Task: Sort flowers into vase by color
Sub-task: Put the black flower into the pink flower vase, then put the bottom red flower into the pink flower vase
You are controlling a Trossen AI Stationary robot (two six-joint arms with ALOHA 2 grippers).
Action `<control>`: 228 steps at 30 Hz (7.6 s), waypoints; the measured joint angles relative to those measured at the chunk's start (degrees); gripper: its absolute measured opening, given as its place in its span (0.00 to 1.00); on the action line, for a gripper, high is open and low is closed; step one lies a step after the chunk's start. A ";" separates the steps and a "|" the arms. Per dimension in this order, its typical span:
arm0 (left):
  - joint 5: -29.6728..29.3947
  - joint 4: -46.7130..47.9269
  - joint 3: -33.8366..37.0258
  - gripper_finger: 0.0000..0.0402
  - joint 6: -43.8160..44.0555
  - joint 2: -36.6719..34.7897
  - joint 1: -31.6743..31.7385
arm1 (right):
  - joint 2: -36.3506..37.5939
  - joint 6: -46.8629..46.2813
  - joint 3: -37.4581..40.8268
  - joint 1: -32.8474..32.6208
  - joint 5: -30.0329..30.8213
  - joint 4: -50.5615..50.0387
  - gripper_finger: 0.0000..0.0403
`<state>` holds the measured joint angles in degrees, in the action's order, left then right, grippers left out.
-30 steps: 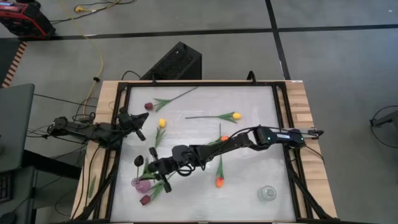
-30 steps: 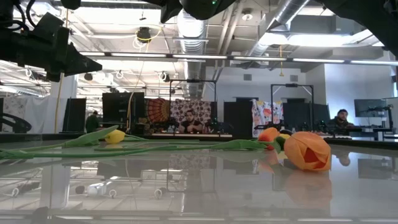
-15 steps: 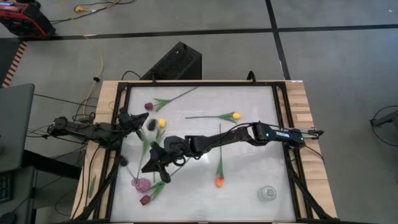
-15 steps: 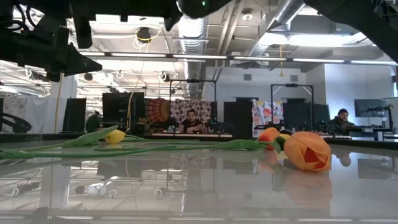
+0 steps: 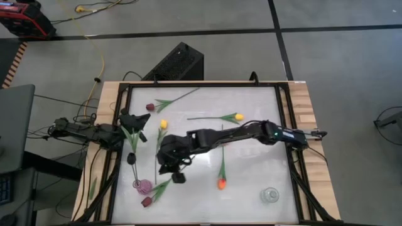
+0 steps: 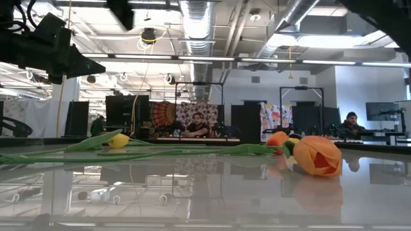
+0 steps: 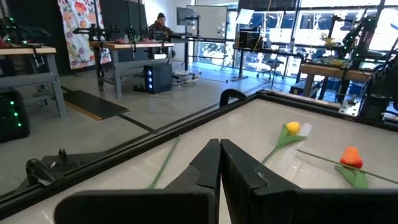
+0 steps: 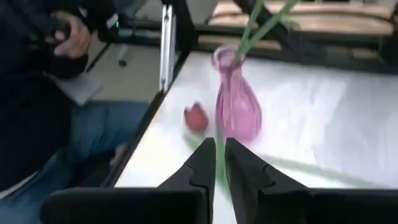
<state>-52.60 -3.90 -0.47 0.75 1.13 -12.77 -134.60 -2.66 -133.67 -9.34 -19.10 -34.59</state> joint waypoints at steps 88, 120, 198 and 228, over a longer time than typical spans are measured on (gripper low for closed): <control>7.86 2.95 -1.20 0.00 5.09 0.00 0.01 | 5.66 11.82 0.79 0.85 32.90 5.35 0.05; 43.86 9.32 -16.29 0.00 17.60 31.61 31.85 | 38.06 -7.03 71.08 -8.66 39.19 40.83 0.07; 38.89 17.80 -18.05 0.01 9.44 5.05 26.34 | 26.52 -6.89 79.92 7.44 20.64 107.37 0.04; 49.30 -12.28 -18.91 0.59 8.97 24.12 26.37 | 13.33 -13.80 57.96 12.19 19.24 93.13 0.04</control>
<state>-3.30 -16.18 -19.38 9.72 25.25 13.61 -121.27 -16.47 -75.70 2.85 0.14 58.54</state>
